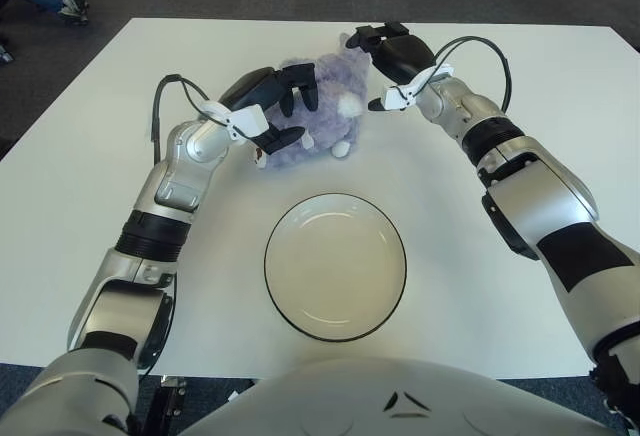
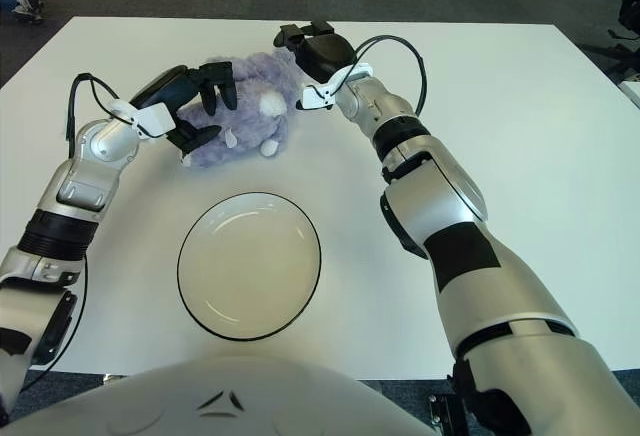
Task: Put the doll into the plate.
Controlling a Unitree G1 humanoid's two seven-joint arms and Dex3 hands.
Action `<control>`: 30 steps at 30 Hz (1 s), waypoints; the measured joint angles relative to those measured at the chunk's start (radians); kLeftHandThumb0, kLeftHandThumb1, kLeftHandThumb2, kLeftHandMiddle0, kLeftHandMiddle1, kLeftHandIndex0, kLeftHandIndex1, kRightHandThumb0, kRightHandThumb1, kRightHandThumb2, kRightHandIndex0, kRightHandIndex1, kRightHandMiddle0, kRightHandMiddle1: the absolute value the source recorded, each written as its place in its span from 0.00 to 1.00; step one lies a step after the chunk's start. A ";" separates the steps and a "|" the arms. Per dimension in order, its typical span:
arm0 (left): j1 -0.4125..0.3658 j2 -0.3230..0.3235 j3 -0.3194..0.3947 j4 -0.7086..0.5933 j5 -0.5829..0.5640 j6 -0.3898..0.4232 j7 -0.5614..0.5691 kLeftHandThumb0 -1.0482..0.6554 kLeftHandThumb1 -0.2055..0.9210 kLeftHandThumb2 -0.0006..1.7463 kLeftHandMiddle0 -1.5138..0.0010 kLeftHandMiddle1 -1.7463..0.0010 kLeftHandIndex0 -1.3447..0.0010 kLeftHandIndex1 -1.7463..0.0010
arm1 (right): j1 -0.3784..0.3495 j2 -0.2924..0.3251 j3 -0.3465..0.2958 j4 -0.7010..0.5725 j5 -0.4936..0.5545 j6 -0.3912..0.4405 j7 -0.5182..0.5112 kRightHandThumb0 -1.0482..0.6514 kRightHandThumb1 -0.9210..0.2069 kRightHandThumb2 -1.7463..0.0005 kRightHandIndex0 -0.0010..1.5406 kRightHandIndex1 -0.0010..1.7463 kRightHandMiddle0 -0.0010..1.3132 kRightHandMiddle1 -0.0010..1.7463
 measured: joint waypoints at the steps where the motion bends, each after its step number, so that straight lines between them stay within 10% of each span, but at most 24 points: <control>1: 0.003 0.000 0.000 -0.004 0.000 0.000 0.000 0.61 0.33 0.86 0.60 0.00 0.56 0.00 | -0.003 0.004 0.002 0.003 -0.002 0.004 0.001 0.42 0.69 0.35 0.00 0.16 0.00 0.40; 30: 0.073 -0.036 0.010 -0.166 -0.046 0.128 -0.013 0.61 0.32 0.86 0.59 0.00 0.55 0.00 | -0.014 0.053 0.045 0.024 -0.013 -0.028 0.078 0.44 0.61 0.36 0.02 0.14 0.00 0.44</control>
